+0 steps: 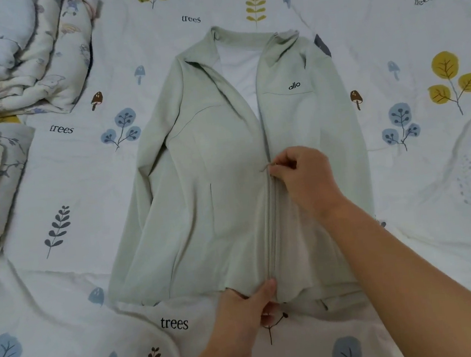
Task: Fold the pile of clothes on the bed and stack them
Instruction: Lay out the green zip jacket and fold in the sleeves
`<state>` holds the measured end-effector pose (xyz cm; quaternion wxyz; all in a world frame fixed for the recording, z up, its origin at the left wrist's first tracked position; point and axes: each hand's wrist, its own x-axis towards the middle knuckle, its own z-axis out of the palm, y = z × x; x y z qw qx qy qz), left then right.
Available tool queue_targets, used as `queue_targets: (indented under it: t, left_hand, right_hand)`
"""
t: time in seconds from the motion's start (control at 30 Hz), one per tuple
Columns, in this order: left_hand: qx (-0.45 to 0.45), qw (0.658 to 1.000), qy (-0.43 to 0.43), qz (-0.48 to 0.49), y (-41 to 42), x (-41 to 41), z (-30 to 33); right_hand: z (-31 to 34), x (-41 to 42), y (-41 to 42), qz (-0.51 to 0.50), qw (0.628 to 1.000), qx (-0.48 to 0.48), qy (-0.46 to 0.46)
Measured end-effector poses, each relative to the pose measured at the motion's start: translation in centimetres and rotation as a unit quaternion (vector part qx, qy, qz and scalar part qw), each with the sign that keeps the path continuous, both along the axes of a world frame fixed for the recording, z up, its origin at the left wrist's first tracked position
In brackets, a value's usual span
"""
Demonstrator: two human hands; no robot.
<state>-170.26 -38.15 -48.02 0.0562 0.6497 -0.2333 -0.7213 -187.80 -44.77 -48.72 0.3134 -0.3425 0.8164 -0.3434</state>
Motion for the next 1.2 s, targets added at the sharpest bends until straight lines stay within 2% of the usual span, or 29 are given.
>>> queue_targets:
  t: [0.03, 0.07, 0.13, 0.17, 0.2, 0.27, 0.3, 0.37, 0.43, 0.7, 0.83, 1.2]
  left_hand:
    - [0.012, 0.998, -0.021, -0.066, -0.6, 0.2, 0.0]
    - [0.031, 0.983, -0.043, -0.175, -1.4, 0.4, 0.3]
    - [0.057, 0.908, -0.075, -0.408, -3.6, 0.7, 1.2]
    - [0.024, 0.872, -0.098, -0.479, -4.9, 0.6, 1.6]
    - [-0.053, 0.847, -0.135, -0.512, -5.9, 0.1, 1.9]
    - [-0.249, 0.812, -0.222, -0.479, -7.6, -1.4, 2.2]
    - [-0.319, 0.812, -0.24, -0.426, -8.1, -2.4, 2.0]
    - [-0.387, 0.82, -0.235, -0.35, -8.9, -4.4, 0.8]
    - [-0.419, 0.805, -0.218, -0.358, -9.4, -6.0, -0.8]
    - [-0.425, 0.806, -0.161, -0.379, -11.7, -6.5, -3.9]
    - [-0.386, 0.819, -0.131, -0.404, -12.3, -5.9, -4.8]
    - [-0.298, 0.808, -0.134, -0.49, -14.4, -5.7, -6.8]
  right_hand:
    - [-0.1, 0.0, -0.3, 0.019, 1.0, 0.003, -0.009]
    - [-0.1, 0.0, -0.3, 0.031, 0.999, 0.005, -0.015]
    - [-0.3, 0.2, 0.1, 0.036, 0.999, 0.007, -0.019]
    - [-0.5, 0.1, 0.3, 0.034, 0.999, 0.007, -0.02]
    - [-0.6, 0.1, 0.4, 0.033, 0.999, 0.009, -0.022]
    - [-0.7, -0.1, 0.5, 0.037, 0.999, 0.012, -0.026]
    - [-0.7, -0.1, 0.4, 0.044, 0.999, 0.013, -0.028]
    - [-0.6, -0.1, 0.2, 0.063, 0.997, 0.015, -0.03]
    - [-0.7, -0.3, -0.3, 0.073, 0.997, 0.015, -0.031]
    - [-2.4, -2.1, -3.9, 0.128, 0.99, 0.047, 0.04]
    - [-2.9, -3.9, -7.1, 0.128, 0.986, 0.062, 0.087]
    - [-2.6, -9.4, -16.6, 0.118, 0.98, 0.055, 0.153]
